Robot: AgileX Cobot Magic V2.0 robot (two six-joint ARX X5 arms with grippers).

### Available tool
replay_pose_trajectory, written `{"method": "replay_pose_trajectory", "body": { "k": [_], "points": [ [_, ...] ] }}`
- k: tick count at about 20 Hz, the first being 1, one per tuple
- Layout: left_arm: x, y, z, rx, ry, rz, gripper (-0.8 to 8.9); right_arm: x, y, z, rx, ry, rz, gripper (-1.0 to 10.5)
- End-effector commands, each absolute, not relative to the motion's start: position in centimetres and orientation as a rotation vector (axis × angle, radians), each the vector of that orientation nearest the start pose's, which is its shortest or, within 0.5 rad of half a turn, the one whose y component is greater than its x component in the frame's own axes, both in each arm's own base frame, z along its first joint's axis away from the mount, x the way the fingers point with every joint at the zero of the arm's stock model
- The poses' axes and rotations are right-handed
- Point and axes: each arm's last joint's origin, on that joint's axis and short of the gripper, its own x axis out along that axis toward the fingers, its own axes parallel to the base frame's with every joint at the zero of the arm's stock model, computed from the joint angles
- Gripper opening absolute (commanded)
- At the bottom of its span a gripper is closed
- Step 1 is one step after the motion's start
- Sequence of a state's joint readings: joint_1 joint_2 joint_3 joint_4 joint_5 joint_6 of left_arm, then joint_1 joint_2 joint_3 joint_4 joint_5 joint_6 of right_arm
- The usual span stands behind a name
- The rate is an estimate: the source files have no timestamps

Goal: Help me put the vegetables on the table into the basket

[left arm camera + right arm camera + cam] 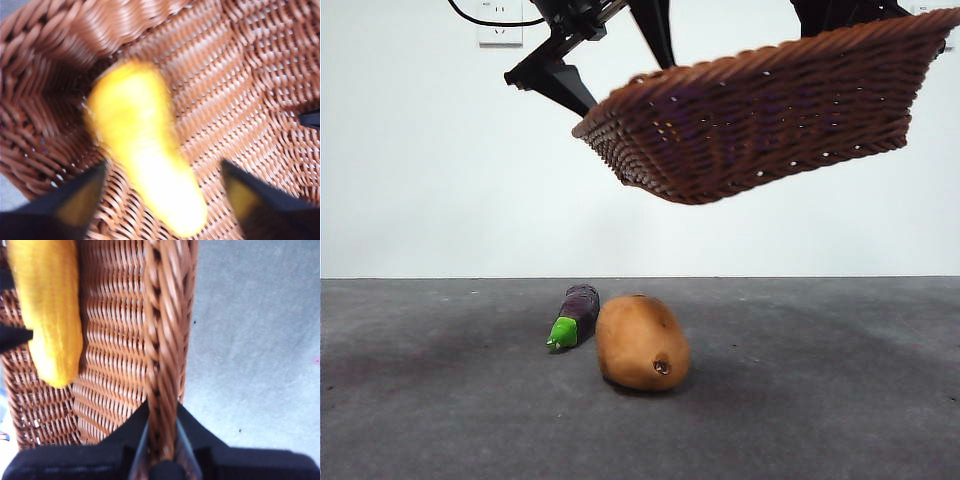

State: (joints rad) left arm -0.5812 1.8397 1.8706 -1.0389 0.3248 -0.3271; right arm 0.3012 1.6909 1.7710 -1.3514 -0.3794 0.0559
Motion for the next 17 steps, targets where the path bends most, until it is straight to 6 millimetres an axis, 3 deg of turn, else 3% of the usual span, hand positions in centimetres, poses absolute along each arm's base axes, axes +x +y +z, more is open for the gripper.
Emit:
{"method": "replay_pose_trajectory", "body": {
  "k": [1, 4, 9, 13, 17],
  "points": [
    [31.6, -21.9, 34.3, -0.153, 1.162, -0.637, 5.41, 29.7, 10.4, 35.9, 0.088, 1.305, 0.533, -0.1],
    [30.0, -20.7, 36.6, -0.094, 1.099, -0.651, 5.38, 29.8, 10.0, 35.8, 0.036, 1.302, 0.457, -0.1],
    [24.7, -18.3, 40.8, 0.099, 0.997, -0.492, 5.34, 30.6, 7.4, 35.8, 0.064, 1.291, 0.382, -0.1],
    [23.9, -18.6, 40.4, 0.106, 1.050, -0.495, 5.34, 31.2, 3.8, 35.7, 0.118, 1.280, 0.300, -0.1],
    [24.2, -20.2, 37.6, 0.101, 1.121, -0.482, 5.34, 31.4, 1.2, 35.8, 0.182, 1.264, 0.287, -0.1]
  ]
}}
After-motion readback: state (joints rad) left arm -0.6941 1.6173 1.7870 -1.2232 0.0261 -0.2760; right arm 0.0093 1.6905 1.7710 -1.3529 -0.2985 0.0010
